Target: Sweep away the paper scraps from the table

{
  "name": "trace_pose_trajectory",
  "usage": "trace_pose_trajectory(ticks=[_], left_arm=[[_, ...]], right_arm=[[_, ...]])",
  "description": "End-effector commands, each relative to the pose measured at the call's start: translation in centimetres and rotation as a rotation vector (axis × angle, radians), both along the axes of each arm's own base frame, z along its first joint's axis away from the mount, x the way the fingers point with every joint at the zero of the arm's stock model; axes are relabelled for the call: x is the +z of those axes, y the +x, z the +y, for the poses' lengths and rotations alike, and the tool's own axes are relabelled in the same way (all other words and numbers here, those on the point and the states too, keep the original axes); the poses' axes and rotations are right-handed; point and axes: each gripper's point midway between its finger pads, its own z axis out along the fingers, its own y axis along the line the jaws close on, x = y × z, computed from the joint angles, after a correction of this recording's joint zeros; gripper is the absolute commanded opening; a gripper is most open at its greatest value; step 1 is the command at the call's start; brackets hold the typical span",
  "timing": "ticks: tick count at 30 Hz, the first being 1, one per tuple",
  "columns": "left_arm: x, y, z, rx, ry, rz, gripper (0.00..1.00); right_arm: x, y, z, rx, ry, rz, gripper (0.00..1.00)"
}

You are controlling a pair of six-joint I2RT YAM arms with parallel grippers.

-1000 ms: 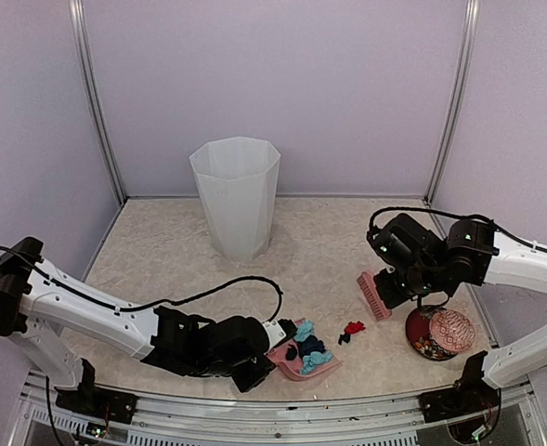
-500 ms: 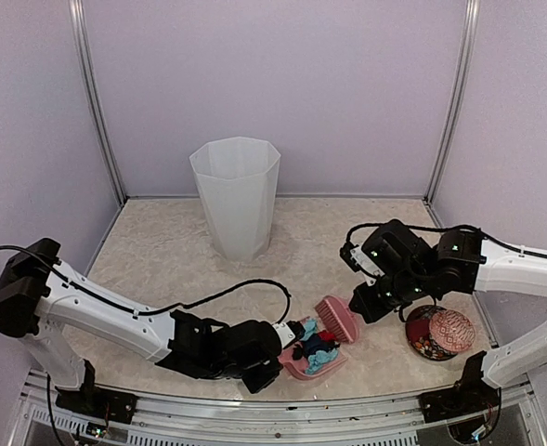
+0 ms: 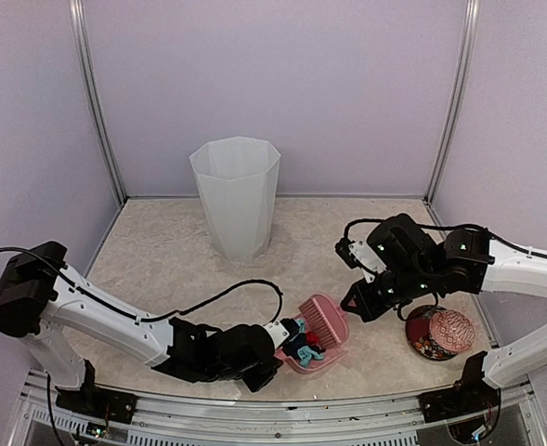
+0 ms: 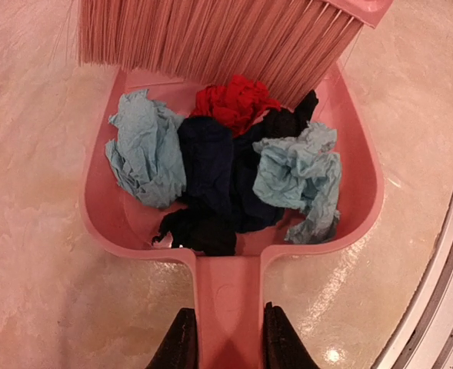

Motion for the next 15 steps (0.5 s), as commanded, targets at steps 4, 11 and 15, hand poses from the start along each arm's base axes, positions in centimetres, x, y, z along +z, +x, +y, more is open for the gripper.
trace_pose_trajectory(ticks=[4,11,15], left_arm=[[0.4,1.3,1.1,0.074,-0.057,-0.074,0.00],[1.2,1.7,1.8,0.114,-0.095,-0.114,0.00],[2.2,1.8,1.9,0.129,-0.118,-0.138,0.00]], right_arm=[[2.3,1.3,-1.4,-0.069,-0.035,-0.097,0.00],[3.2,1.9,-2.5,-0.111,-0.060,-0.135,0.00],[3.8,2.5,-3.7,-0.168,-0.085,-0.168,0.00]])
